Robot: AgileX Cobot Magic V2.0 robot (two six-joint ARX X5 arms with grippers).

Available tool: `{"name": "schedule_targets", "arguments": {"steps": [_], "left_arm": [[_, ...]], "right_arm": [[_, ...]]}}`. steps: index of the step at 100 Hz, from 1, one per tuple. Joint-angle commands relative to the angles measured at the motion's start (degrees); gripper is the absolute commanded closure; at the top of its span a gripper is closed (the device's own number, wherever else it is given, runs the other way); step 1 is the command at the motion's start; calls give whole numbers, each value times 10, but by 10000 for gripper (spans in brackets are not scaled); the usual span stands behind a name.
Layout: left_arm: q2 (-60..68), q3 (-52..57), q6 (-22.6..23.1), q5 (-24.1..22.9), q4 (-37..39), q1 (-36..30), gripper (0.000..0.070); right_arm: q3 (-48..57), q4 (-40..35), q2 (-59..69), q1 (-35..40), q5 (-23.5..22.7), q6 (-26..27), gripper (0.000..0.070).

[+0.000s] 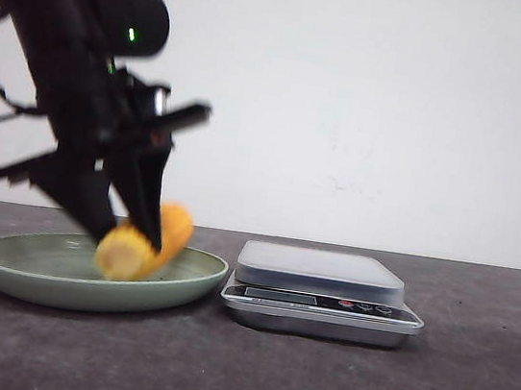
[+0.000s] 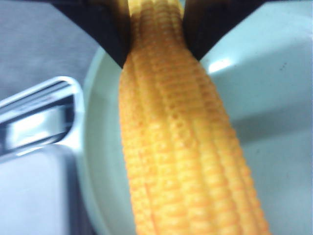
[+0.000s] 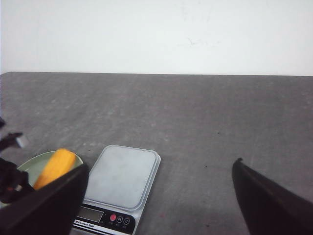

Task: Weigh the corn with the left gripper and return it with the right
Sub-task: 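Lower the left gripper onto the yellow corn cob on the plate and grasp it, then carry the corn with the left gripper over the scale and release it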

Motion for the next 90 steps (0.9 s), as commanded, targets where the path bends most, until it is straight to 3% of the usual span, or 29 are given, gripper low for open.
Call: {"name": "schedule_targets", "arguments": {"steps": [1, 17, 33, 46, 75, 90], "left_arm": [[-43, 26, 13, 7, 9, -4, 700], [-145, 68, 11, 22, 28, -11, 700], [-228, 105, 9, 21, 101, -29, 700], [-260, 119, -32, 15, 167, -40, 700], [-186, 121, -70, -4, 189, -70, 700], [-89, 121, -116, -4, 190, -86, 700]], "right_arm": [[6, 5, 2, 1, 0, -6, 127], [6, 5, 2, 1, 0, -3, 127], [6, 7, 2, 1, 0, -2, 128], [6, 14, 2, 1, 0, -2, 128], [6, 16, 3, 1, 0, -2, 128], [6, 16, 3, 5, -1, -2, 128]]}}
